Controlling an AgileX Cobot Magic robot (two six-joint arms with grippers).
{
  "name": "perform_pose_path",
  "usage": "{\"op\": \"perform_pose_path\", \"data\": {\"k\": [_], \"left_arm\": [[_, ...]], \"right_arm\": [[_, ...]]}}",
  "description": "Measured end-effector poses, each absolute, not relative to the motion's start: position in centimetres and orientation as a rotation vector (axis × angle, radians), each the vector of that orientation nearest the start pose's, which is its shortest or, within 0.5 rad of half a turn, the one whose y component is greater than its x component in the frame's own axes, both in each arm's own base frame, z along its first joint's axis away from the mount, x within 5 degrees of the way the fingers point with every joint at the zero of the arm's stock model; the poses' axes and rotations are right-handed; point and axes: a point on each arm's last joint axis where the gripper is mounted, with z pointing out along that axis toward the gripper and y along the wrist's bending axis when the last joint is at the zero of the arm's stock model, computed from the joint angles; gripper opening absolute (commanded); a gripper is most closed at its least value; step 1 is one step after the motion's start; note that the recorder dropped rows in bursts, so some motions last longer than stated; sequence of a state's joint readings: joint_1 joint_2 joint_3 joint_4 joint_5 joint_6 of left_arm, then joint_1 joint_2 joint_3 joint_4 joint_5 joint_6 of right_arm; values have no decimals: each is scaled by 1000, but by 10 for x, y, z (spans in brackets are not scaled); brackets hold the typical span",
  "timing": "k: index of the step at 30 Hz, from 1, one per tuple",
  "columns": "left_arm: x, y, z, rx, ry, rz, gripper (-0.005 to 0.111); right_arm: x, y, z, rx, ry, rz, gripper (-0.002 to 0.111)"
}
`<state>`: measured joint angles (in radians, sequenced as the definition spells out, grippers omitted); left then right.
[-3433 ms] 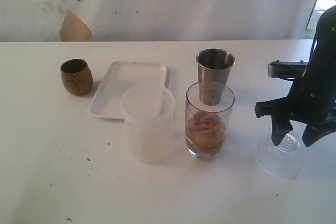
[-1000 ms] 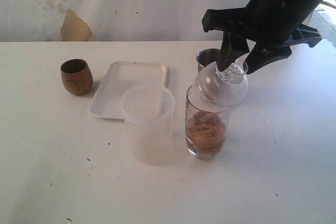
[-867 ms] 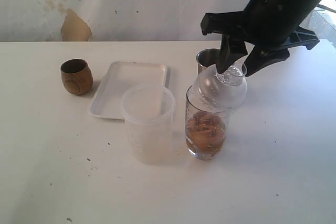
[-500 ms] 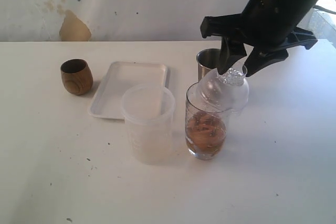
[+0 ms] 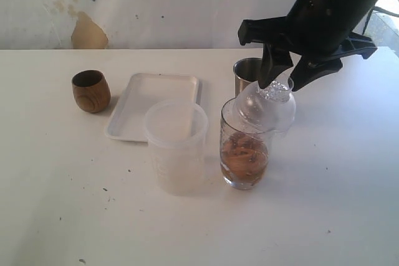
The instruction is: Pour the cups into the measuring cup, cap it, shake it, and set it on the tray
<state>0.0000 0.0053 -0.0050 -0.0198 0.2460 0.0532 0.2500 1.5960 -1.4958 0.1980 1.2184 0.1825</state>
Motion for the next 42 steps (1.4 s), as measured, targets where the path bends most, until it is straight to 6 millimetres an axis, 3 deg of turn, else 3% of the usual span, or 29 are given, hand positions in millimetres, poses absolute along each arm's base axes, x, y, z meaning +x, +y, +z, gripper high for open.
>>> {"op": "perform_pose_path", "data": {"k": [10, 19, 29, 42], "left_arm": [[56, 0, 192, 33, 1730, 21, 0], [56, 0, 192, 33, 1730, 21, 0], [56, 0, 192, 33, 1730, 21, 0], [56, 0, 192, 33, 1730, 21, 0]], "right_arm": [[312, 97, 340, -58, 2825, 376, 0], [301, 94, 355, -64, 2777, 384, 0], [300, 99, 357, -51, 2775, 466, 0], [309, 100, 345, -49, 2807, 437, 0]]}}
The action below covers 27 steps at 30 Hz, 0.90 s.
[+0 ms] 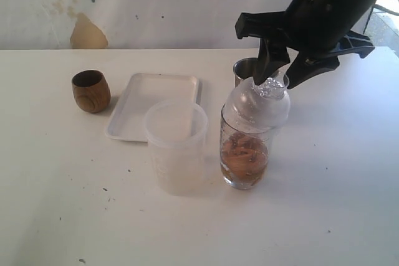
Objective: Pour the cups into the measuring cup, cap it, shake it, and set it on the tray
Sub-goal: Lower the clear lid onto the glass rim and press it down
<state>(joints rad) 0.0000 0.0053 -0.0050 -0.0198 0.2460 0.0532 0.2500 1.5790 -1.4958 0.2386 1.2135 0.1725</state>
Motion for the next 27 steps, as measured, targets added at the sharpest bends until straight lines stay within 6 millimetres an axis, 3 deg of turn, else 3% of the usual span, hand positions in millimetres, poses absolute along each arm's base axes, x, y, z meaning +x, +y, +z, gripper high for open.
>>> {"op": "perform_pose_path", "data": {"k": [19, 27], "left_arm": [[56, 0, 192, 33, 1730, 21, 0], [56, 0, 192, 33, 1730, 21, 0]], "right_arm": [[311, 100, 346, -43, 2781, 445, 0], [317, 104, 336, -48, 2814, 442, 0]]}}
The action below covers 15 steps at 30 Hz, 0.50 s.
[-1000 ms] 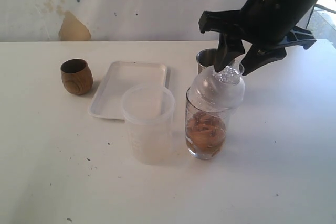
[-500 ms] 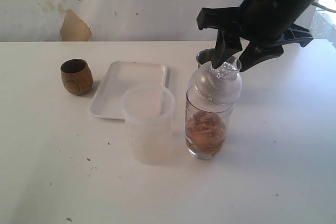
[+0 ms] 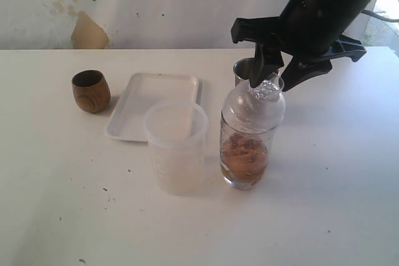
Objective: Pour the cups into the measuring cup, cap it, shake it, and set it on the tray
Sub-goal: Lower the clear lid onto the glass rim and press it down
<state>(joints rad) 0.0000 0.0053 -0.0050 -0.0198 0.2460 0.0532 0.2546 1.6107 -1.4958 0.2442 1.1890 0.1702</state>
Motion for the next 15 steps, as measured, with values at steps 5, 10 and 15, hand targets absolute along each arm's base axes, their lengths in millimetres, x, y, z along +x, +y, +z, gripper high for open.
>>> {"op": "perform_pose_path", "data": {"k": [5, 10, 15], "left_arm": [[56, 0, 192, 33, 1730, 21, 0], [56, 0, 192, 33, 1730, 21, 0], [56, 0, 192, 33, 1730, 21, 0]], "right_arm": [[317, 104, 336, -50, 2812, 437, 0], [317, 104, 336, -50, 2812, 437, 3], [317, 104, 336, -50, 2810, 438, 25]]}}
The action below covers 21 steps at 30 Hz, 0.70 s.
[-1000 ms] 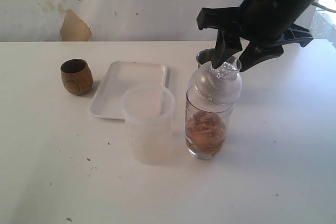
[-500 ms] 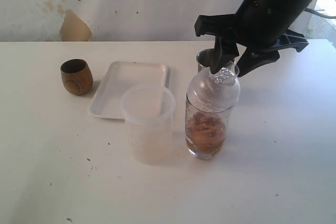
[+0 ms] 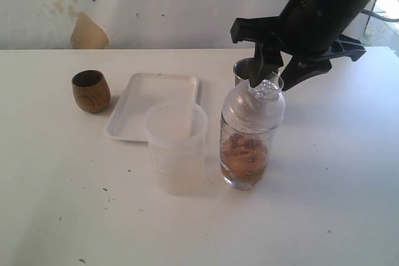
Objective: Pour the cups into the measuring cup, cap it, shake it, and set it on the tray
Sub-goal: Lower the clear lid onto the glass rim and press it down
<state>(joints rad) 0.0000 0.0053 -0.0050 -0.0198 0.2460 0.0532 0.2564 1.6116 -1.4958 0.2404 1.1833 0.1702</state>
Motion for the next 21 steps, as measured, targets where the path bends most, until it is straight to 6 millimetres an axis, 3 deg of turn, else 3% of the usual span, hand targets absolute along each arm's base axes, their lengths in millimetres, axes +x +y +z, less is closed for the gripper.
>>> {"op": "perform_pose_path", "data": {"k": [4, 11, 16, 21], "left_arm": [[56, 0, 192, 33, 1730, 21, 0], [56, 0, 192, 33, 1730, 21, 0], [56, 0, 192, 33, 1730, 21, 0], [56, 0, 192, 33, 1730, 21, 0]], "right_arm": [[318, 104, 336, -47, 2797, 439, 42], [320, 107, 337, -46, 2771, 463, 56], [321, 107, 338, -42, 2762, 473, 54], [322, 108, 338, -36, 2738, 478, 40]]}}
